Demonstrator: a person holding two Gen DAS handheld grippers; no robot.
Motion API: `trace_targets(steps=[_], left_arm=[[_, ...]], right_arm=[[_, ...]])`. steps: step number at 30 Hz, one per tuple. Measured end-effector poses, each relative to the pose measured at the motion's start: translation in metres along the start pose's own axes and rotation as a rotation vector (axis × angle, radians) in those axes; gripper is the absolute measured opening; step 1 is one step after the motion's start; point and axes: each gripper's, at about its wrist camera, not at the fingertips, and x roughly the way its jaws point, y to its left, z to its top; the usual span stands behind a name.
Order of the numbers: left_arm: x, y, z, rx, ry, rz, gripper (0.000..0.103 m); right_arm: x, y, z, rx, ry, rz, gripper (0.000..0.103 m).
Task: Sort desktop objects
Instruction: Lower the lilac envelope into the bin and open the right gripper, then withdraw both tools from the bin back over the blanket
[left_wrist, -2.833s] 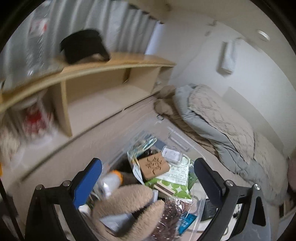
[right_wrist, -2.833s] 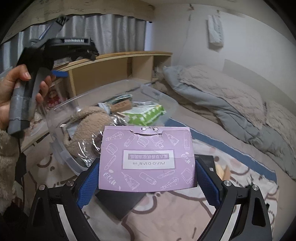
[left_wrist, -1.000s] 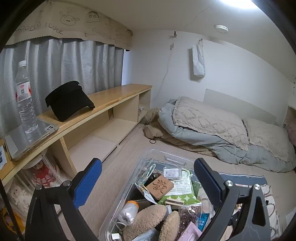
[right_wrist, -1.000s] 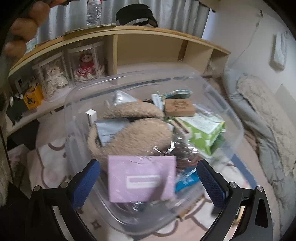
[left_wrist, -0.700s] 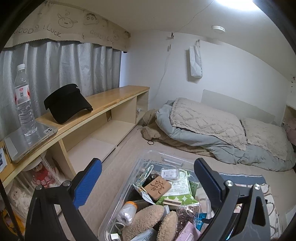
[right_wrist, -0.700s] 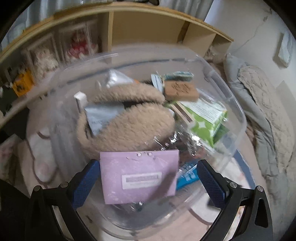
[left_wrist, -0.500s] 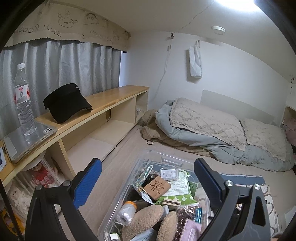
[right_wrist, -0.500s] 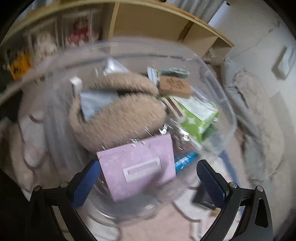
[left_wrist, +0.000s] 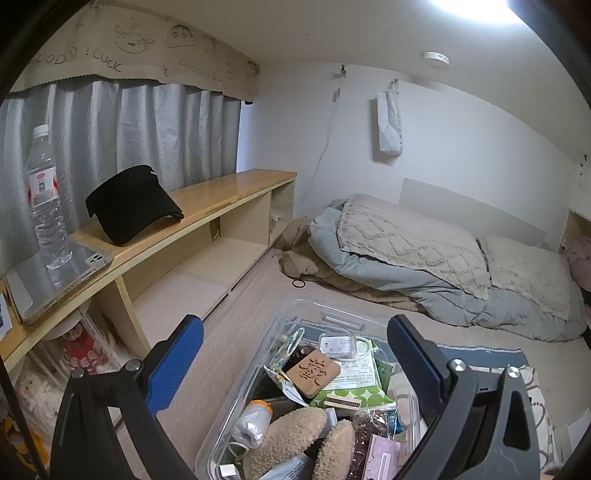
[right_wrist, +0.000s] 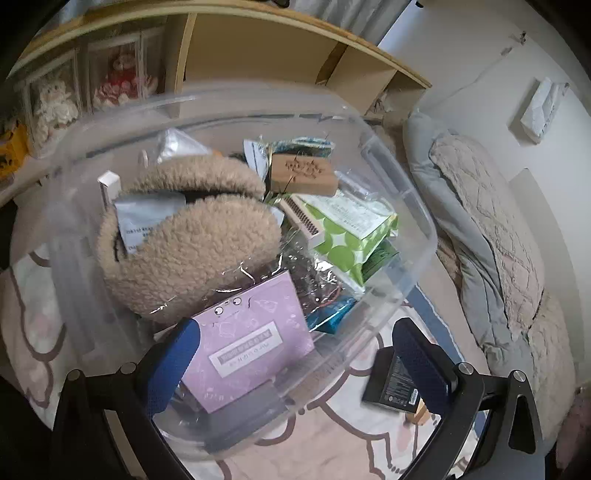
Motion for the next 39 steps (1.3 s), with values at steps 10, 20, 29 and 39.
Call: trace_targets(steps=[10,20,29,39], left_arm=[[0.005,-0.005,-0.006,0.027,0.017,0.005,0.101],[0.005,-0.017,-0.014,0.041,0.036,0.007,0.101],[0.010,-0.033,-0.026,0.043,0.088,0.001,0.101],[-0.010,-0.061,-0.043,0.094,0.099,-0.031,0.101]], right_arm=[[-0.003,-0.023,-0.009,0.145,-0.071,0.076,0.103],[-0.050,-0.073,-0.036,0.436,-0.329,0.174,0.103],[-0.073,-0.096,-0.070,0.490,-0.361,0.101,0.103],[-0.109,-0.118,-0.113,0.523,-0.401,0.036,0.103]])
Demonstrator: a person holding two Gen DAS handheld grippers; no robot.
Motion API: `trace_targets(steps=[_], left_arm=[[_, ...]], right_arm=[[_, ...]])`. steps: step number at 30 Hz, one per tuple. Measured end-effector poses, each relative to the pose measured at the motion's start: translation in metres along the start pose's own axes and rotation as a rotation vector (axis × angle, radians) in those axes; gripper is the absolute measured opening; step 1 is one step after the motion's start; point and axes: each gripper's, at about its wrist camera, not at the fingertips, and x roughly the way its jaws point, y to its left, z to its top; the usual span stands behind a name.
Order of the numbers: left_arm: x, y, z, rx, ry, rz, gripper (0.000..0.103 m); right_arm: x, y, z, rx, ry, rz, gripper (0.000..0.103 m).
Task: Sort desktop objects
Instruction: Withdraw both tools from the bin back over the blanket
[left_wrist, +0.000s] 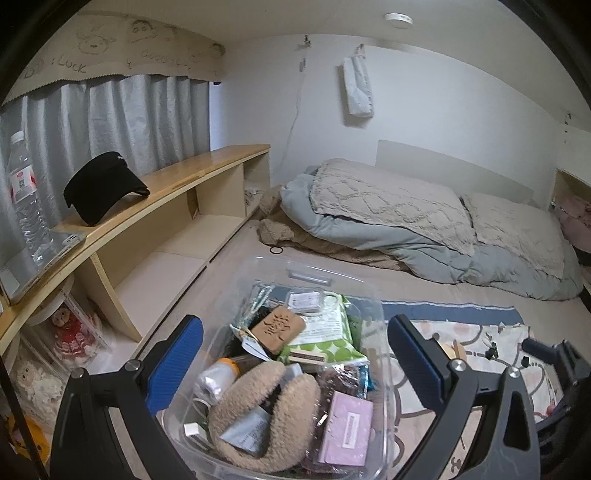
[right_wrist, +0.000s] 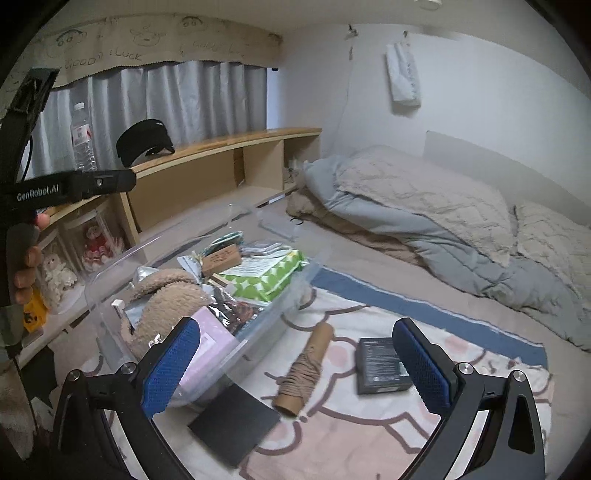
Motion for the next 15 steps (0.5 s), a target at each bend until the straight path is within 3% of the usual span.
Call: trace_targets(steps=[15], left_arm=[[-0.036,-0.061,-0.035,0.063,-0.051,-0.098,0.101]], right_arm=[[-0.065,-0.052,-0.040,0.043,-0.076,-0.110,0.103]])
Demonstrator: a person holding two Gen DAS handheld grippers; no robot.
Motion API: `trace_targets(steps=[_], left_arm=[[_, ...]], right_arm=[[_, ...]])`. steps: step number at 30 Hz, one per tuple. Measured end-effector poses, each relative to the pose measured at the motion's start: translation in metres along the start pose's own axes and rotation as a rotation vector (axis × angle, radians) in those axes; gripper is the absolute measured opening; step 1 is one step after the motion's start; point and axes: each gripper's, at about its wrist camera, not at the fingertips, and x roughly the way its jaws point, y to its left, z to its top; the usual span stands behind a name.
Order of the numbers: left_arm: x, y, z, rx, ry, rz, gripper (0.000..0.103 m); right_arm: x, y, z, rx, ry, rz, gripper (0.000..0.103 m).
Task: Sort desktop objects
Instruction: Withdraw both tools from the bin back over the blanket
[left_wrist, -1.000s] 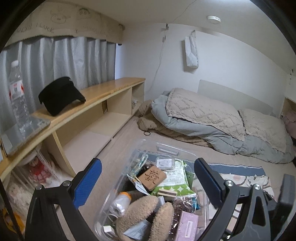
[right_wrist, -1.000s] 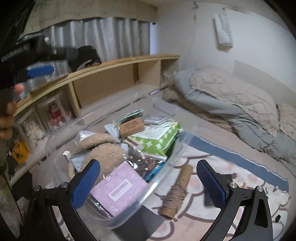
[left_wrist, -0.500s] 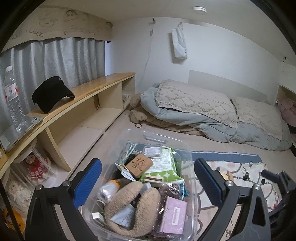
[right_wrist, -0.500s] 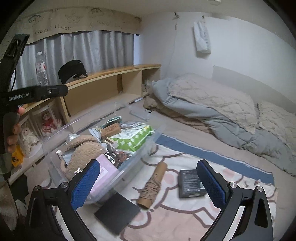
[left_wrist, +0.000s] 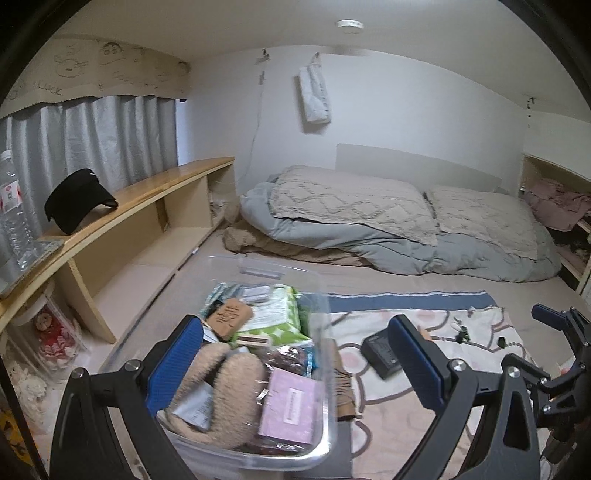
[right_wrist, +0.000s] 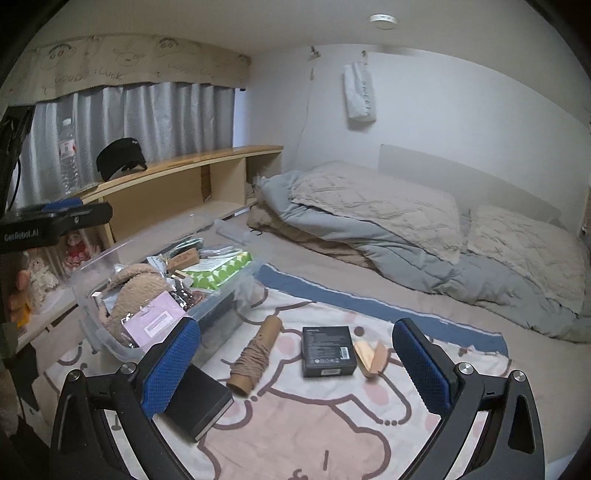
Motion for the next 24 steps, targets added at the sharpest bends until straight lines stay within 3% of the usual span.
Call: trace_targets(steps=[10,19,24], left_arm=[[-0.012,-0.043,-0.019,0.023,-0.040,-0.060,0.101],[-0.012,-0.083,-0.025,0.042,-0.052,-0.122,0.101],[-0.010,-0.105,-0.030,0.060,-0.047,-0.151,0.101]], right_arm=[[-0.031,-0.029,-0.021,0.042,-0.057,-0.033,0.103],[-0.051,-0.050,-0.042,0.027,-0.056,-0.176,0.103],[-0.059,-0.059,-0.049,0.059,-0.043,-0.172,0.103]])
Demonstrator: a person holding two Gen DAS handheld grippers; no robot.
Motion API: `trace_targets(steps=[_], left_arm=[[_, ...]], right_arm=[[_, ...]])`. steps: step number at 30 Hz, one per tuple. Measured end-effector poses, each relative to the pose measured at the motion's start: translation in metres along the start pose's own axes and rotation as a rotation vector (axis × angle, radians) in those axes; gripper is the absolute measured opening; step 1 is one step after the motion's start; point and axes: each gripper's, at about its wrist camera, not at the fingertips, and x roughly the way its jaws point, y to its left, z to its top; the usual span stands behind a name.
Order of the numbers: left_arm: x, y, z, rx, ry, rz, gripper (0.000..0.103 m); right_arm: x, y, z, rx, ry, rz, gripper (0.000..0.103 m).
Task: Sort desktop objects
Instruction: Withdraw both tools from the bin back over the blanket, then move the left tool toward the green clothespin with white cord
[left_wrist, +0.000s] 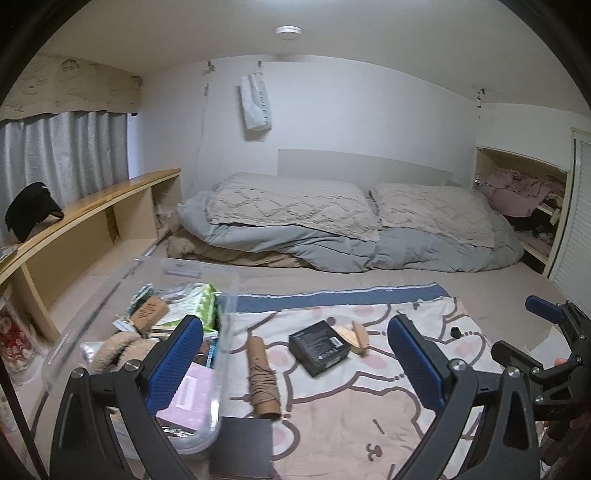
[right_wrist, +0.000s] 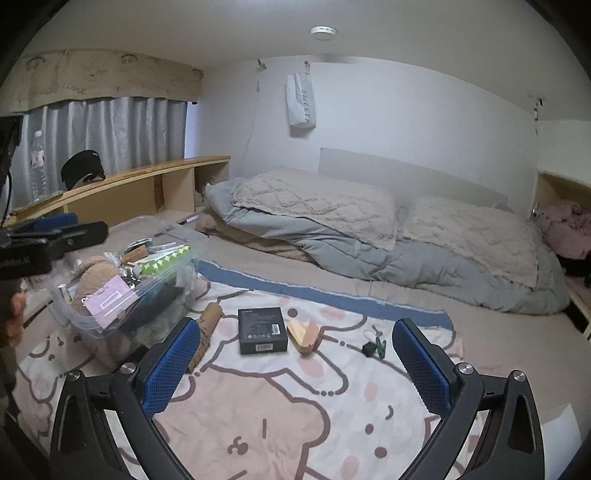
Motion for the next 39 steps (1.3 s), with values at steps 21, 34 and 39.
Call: trace_targets(steps=[21,34,39], left_arm=[[0.049,-0.029,-0.002,-0.089,-0.011,-0.032,0.101],[0.108,-0.045,-0.025,-0.038,0.104,-0.015,0.101],[0.134,-0.056,-0.028,-0.038,0.148,-0.050,0.094]], right_arm=[[0.005,-0.063,-0.012,0.148,0.043,-0.121,0.103],[0.064,-0.136,-0.029,0.283,0.126,-0.224,0.103],[0.102,-0.154,-0.042,0.356,0.201,-0.192,0.089]])
